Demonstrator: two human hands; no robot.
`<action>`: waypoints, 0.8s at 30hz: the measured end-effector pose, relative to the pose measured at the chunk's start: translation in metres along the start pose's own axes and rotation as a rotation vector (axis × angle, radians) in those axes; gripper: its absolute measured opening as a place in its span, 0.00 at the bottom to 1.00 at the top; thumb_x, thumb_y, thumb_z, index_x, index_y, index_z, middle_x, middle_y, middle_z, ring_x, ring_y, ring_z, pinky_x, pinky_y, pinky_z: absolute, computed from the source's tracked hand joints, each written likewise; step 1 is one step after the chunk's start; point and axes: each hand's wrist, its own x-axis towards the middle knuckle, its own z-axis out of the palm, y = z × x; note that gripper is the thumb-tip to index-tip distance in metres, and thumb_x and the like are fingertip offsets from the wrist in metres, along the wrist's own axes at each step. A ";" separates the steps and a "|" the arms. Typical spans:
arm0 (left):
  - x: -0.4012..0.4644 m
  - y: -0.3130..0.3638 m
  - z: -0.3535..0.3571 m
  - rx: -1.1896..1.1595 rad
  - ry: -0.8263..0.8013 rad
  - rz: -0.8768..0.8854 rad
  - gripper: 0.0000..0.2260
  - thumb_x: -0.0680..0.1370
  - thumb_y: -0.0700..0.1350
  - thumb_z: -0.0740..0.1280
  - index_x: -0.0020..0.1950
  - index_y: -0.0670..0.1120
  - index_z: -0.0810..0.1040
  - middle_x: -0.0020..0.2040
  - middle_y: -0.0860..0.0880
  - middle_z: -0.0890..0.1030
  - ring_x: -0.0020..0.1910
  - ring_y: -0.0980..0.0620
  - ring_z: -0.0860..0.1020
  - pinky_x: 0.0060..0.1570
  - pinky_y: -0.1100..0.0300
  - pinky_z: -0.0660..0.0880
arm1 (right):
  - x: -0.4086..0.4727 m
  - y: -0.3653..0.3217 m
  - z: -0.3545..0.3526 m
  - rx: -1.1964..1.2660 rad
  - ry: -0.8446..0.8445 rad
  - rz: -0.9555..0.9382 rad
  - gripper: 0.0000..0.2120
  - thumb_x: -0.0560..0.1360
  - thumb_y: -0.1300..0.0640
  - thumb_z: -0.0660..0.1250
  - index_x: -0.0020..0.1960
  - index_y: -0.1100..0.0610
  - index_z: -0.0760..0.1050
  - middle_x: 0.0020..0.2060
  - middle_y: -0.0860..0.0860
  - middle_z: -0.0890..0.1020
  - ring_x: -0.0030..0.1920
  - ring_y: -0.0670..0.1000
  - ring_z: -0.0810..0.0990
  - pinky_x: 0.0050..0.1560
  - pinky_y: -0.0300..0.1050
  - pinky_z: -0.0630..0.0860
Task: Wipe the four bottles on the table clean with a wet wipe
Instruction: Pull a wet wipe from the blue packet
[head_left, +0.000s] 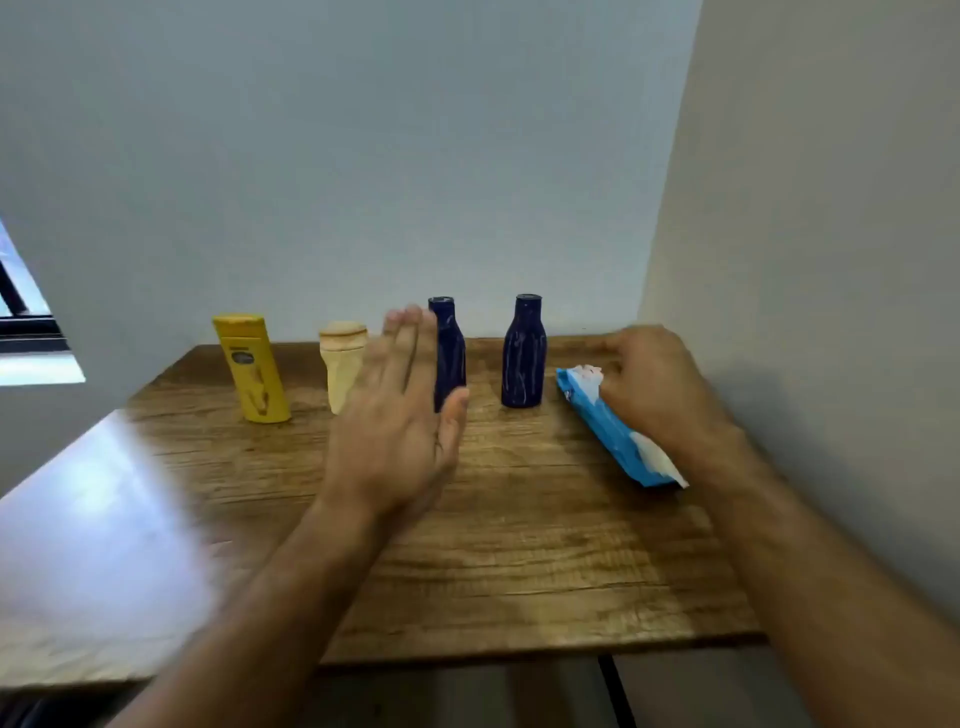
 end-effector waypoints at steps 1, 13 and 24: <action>-0.010 0.009 0.000 0.002 -0.033 0.007 0.30 0.85 0.58 0.47 0.82 0.45 0.46 0.82 0.47 0.47 0.81 0.53 0.42 0.80 0.55 0.44 | -0.008 0.005 0.001 -0.025 -0.042 0.044 0.22 0.71 0.62 0.65 0.63 0.51 0.79 0.61 0.52 0.81 0.57 0.53 0.79 0.57 0.47 0.76; -0.029 0.046 0.033 0.012 -0.257 -0.009 0.28 0.86 0.53 0.49 0.82 0.47 0.42 0.83 0.48 0.47 0.81 0.54 0.43 0.76 0.59 0.38 | -0.042 0.018 -0.001 -0.326 -0.324 0.298 0.22 0.73 0.48 0.71 0.63 0.57 0.75 0.56 0.54 0.81 0.53 0.53 0.80 0.51 0.47 0.78; 0.013 0.059 0.073 -0.211 -0.286 -0.261 0.35 0.83 0.51 0.61 0.82 0.45 0.44 0.83 0.48 0.50 0.81 0.51 0.50 0.75 0.59 0.47 | -0.033 0.026 0.008 -0.390 -0.275 0.350 0.23 0.74 0.47 0.70 0.65 0.57 0.73 0.55 0.54 0.80 0.51 0.53 0.79 0.44 0.44 0.76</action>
